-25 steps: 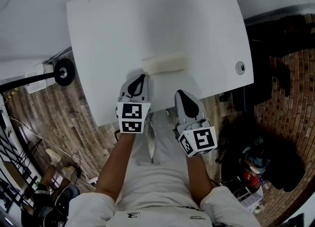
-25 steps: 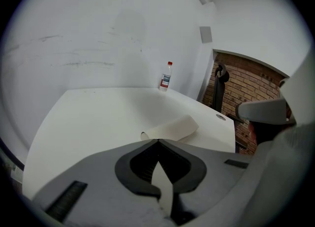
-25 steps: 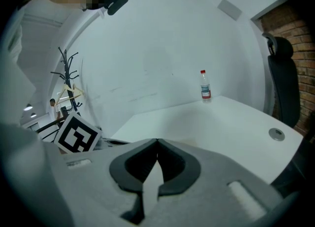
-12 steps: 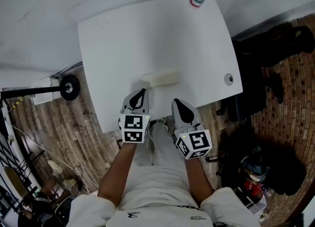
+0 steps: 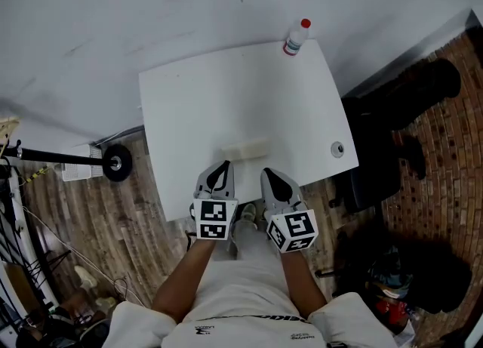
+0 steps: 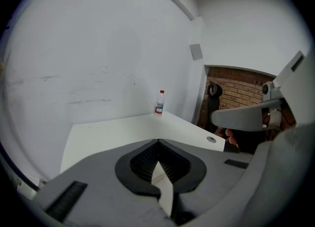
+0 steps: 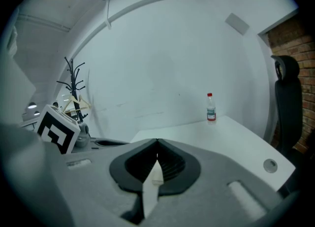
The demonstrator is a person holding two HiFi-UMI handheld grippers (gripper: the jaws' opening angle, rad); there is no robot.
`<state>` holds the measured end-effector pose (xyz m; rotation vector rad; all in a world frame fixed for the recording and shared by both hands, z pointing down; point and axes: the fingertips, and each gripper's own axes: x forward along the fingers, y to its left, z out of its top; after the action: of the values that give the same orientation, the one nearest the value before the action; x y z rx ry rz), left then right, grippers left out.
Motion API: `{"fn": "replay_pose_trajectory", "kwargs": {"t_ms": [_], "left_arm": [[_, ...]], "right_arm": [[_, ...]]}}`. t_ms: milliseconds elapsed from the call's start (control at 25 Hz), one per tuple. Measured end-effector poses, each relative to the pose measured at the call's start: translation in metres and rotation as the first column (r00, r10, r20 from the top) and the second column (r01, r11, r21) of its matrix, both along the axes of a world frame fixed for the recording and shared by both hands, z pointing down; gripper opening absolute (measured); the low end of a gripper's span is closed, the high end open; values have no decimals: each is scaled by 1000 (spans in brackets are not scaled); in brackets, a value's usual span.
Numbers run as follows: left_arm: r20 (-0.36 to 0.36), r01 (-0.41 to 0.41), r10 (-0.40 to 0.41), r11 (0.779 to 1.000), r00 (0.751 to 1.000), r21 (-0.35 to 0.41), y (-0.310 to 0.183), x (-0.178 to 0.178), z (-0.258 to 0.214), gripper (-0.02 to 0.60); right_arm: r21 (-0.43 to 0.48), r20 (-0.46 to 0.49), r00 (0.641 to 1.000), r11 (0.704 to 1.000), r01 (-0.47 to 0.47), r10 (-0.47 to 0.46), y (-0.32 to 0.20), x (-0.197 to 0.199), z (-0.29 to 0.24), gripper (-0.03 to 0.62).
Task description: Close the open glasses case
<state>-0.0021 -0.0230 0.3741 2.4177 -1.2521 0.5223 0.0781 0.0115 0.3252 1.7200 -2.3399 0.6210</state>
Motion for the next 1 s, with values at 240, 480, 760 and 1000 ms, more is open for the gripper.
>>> {"fn": "replay_pose_trajectory", "kwargs": {"t_ms": [240,480,760,1000], "left_arm": [[-8,1,-1,998,1000,69,2,3,-43,-3],[-26,6,-3,991,1000,132,4,0,-77,-3],[-71,29,-17,984,997,177,5,-2,-112,-3],[-80,22,-6,978,997,206,6,-2,-131,-3]], "right_arm": [[44,-1,1000,999,10,-10,-2,-3,-34,2],[112,-21,1000,993,20,-18,-4,-5,-71,2],[155,-30,999,988,19,-14,-4,-1,-97,2],[184,-33,999,983,22,-16,-5,-1,-111,2]]}}
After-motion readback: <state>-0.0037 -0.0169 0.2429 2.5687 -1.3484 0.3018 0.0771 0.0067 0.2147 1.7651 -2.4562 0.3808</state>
